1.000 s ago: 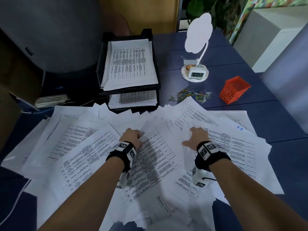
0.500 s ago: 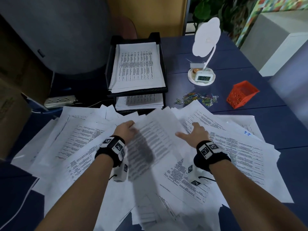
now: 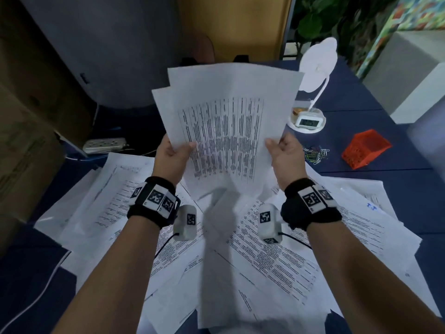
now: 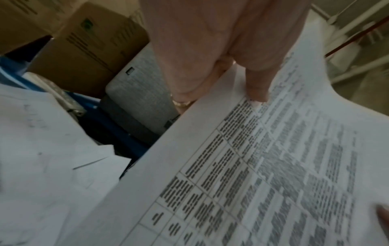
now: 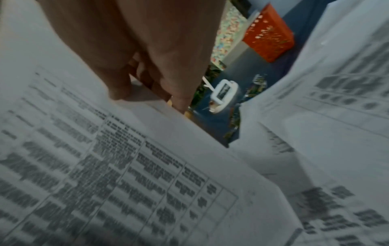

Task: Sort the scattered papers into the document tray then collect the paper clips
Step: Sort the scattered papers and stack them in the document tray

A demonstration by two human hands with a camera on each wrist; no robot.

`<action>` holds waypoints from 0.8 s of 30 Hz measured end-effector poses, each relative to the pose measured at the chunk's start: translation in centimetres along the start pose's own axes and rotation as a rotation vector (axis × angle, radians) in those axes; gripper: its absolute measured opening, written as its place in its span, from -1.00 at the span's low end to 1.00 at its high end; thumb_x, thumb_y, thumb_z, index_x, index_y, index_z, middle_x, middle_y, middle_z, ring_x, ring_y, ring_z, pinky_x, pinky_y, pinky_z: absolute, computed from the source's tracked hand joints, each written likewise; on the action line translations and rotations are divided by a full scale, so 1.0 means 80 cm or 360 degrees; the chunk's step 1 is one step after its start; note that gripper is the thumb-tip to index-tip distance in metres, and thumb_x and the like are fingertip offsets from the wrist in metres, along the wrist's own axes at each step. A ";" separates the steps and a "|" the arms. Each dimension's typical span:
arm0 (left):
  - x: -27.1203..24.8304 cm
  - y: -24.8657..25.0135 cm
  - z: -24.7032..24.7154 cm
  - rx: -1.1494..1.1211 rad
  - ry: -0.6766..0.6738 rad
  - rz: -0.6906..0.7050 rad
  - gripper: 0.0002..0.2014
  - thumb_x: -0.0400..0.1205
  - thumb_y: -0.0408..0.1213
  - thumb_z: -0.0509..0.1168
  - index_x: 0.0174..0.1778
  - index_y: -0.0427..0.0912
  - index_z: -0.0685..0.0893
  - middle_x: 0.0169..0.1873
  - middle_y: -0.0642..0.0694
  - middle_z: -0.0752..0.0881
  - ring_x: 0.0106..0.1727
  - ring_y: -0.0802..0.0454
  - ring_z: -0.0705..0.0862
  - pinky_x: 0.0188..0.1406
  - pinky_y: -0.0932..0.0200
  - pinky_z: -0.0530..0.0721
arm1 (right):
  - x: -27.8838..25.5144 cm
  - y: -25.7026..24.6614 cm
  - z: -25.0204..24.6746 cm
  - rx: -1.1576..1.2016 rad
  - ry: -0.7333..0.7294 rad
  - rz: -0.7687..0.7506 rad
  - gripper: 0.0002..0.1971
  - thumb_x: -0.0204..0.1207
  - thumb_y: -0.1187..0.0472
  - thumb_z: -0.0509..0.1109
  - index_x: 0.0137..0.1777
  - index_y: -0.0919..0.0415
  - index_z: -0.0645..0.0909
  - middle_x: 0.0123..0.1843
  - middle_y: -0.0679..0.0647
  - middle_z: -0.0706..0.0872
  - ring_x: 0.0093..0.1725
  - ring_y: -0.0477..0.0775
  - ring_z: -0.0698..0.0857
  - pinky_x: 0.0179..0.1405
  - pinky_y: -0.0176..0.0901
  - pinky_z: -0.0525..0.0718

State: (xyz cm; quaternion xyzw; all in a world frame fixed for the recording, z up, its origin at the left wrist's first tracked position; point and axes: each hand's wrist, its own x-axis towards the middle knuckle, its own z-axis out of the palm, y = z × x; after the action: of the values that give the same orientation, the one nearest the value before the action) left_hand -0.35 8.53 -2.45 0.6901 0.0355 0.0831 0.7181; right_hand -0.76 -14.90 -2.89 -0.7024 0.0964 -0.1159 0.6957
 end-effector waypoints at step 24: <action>0.043 0.052 0.008 -0.0125 0.0230 -0.0068 -0.76 0.52 -0.26 0.48 0.09 -0.14 0.72 0.04 -0.13 0.79 0.09 -0.09 0.76 0.15 -0.14 0.71 | -0.021 0.038 -0.014 -0.0162 -0.0395 0.0593 -0.88 0.65 0.30 0.27 0.13 0.21 0.57 0.11 0.12 0.69 0.09 0.20 0.65 -0.05 0.21 0.77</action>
State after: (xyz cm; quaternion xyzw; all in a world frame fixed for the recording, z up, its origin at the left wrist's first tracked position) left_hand 2.85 8.63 1.96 0.6526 0.0987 0.1189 0.7418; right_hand -2.60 -15.54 -5.96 -0.7155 0.1439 0.1068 0.6752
